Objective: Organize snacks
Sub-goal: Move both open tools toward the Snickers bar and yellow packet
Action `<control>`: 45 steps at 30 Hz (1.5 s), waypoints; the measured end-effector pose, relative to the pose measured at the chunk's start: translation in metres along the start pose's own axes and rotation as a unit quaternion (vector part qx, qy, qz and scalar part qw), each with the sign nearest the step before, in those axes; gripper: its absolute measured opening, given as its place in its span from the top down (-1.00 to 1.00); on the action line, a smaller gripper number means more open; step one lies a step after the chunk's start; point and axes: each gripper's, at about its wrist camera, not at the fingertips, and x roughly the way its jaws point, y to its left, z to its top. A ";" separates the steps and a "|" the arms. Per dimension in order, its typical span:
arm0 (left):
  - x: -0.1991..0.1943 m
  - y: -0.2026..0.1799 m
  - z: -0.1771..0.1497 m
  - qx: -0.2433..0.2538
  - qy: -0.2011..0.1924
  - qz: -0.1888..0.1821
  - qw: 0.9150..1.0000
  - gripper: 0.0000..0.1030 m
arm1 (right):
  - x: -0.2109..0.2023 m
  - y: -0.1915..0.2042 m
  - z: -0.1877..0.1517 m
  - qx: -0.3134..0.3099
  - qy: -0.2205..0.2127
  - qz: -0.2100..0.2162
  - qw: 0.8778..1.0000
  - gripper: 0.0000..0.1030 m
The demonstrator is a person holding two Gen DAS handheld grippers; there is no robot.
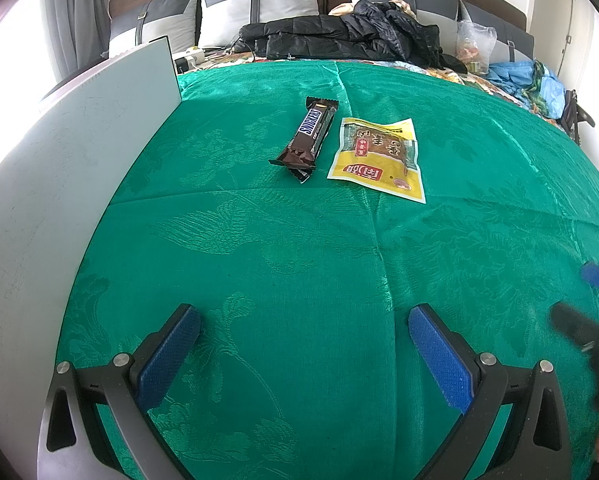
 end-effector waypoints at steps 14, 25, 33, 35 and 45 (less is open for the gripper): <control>0.000 0.001 0.000 -0.003 0.000 0.002 1.000 -1.00 | -0.057 0.015 0.006 -0.057 -0.096 0.008 0.994 -0.79; -0.006 -0.005 -0.001 -0.009 0.039 -0.012 0.999 -0.99 | -0.063 0.000 0.012 -0.052 -0.110 -0.004 0.993 -0.79; -0.039 -0.020 -0.008 -0.032 0.022 -0.048 0.998 -0.99 | -0.065 -0.010 0.016 -0.040 -0.117 -0.012 0.992 -0.79; -0.047 -0.020 -0.005 -0.043 0.015 -0.050 0.998 -0.99 | -0.065 -0.011 0.016 -0.040 -0.118 -0.013 0.992 -0.79; -0.081 -0.020 0.012 -0.054 -0.021 -0.047 0.997 -0.99 | -0.069 -0.009 0.016 -0.044 -0.126 -0.017 0.991 -0.79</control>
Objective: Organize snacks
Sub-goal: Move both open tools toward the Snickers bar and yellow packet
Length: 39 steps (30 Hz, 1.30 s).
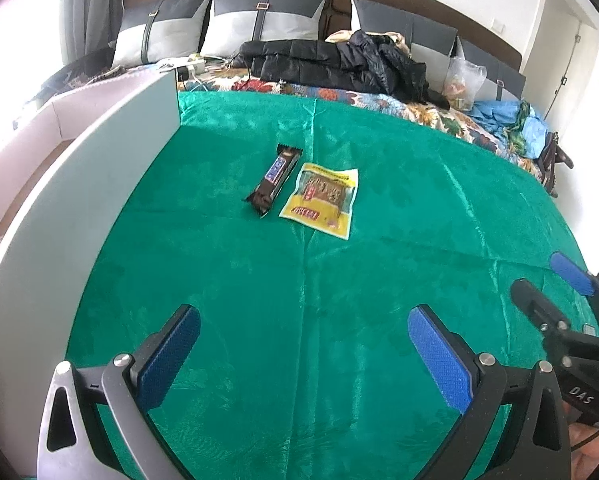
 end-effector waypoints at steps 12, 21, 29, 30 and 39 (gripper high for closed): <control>-0.007 -0.008 -0.002 0.011 -0.002 0.004 1.000 -0.99 | -0.002 -0.002 0.001 0.002 -0.002 -0.002 1.000 -0.79; -0.008 -0.007 -0.001 0.009 -0.001 0.006 1.000 -0.99 | -0.002 -0.002 0.002 0.002 -0.003 -0.003 1.000 -0.79; -0.011 -0.008 -0.001 0.012 -0.003 0.008 1.000 -0.99 | -0.003 -0.002 0.002 0.001 -0.004 -0.004 1.000 -0.79; -0.011 -0.007 -0.001 0.012 -0.004 0.008 1.000 -0.99 | -0.003 -0.002 0.002 0.001 -0.004 -0.004 1.000 -0.79; -0.010 -0.005 0.000 0.009 0.002 0.009 1.000 -0.99 | -0.003 -0.002 0.002 0.001 -0.004 -0.004 1.000 -0.79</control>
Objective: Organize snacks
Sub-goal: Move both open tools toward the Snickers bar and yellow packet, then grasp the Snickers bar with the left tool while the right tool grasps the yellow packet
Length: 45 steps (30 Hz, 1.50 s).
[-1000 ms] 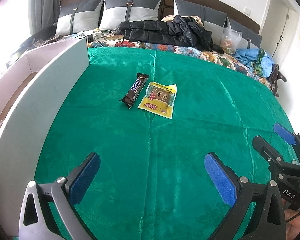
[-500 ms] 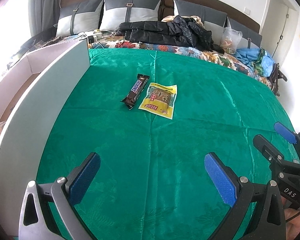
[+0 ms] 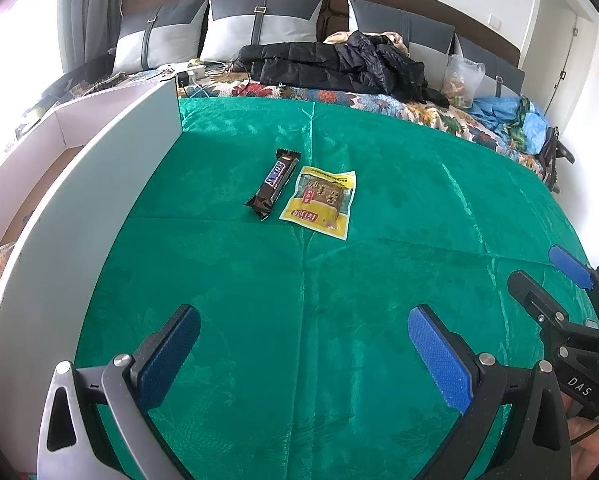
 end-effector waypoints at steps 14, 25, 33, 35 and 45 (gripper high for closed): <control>0.004 0.008 0.009 0.004 0.004 0.009 1.000 -0.99 | 0.001 0.001 -0.001 0.003 0.002 0.000 1.000 -0.79; 0.055 0.029 0.096 0.033 0.008 0.015 0.999 -0.99 | 0.012 -0.017 -0.012 0.059 0.023 0.015 0.998 -0.79; 0.151 0.022 0.144 0.117 0.095 0.034 0.988 -0.68 | 0.022 -0.021 -0.019 0.077 0.045 0.024 0.996 -0.79; 0.173 0.017 0.139 0.143 0.115 0.043 0.982 -0.53 | 0.024 -0.021 -0.021 0.079 0.051 0.026 0.995 -0.79; 0.150 0.034 0.110 0.087 0.106 -0.035 0.990 0.68 | 0.033 -0.027 -0.031 0.086 0.069 0.052 0.993 -0.79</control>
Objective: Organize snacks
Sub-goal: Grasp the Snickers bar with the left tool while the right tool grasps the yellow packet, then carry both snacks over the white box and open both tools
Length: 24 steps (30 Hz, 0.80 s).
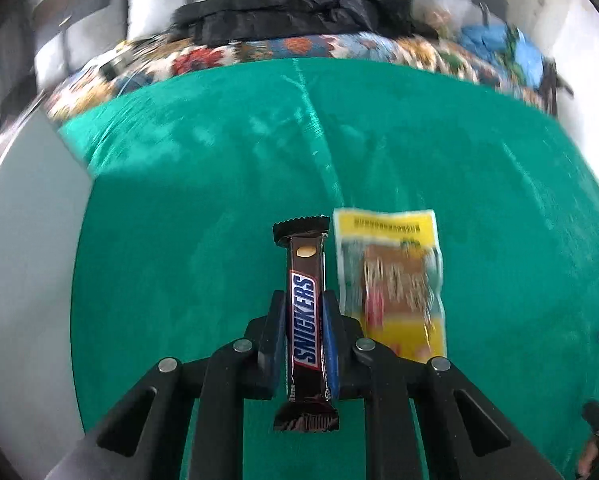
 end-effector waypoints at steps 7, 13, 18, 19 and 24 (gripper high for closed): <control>-0.099 0.024 -0.071 -0.085 -0.066 -0.015 0.994 0.68 | 0.042 0.009 0.034 0.096 0.098 0.084 0.987 -0.79; -0.184 0.048 -0.108 -0.110 -0.120 -0.018 0.986 0.68 | 0.138 0.093 0.111 0.084 0.177 0.012 0.981 -0.75; -0.238 0.081 -0.137 -0.108 -0.145 0.008 0.984 0.68 | 0.186 0.126 0.126 0.042 0.195 -0.124 0.972 -0.75; -0.246 0.091 -0.144 -0.112 -0.148 0.013 0.983 0.68 | 0.185 0.127 0.126 0.044 0.192 -0.126 0.972 -0.71; -0.269 0.147 -0.177 -0.155 -0.155 0.031 0.975 0.68 | 0.167 0.125 0.125 0.054 0.220 -0.097 0.969 0.24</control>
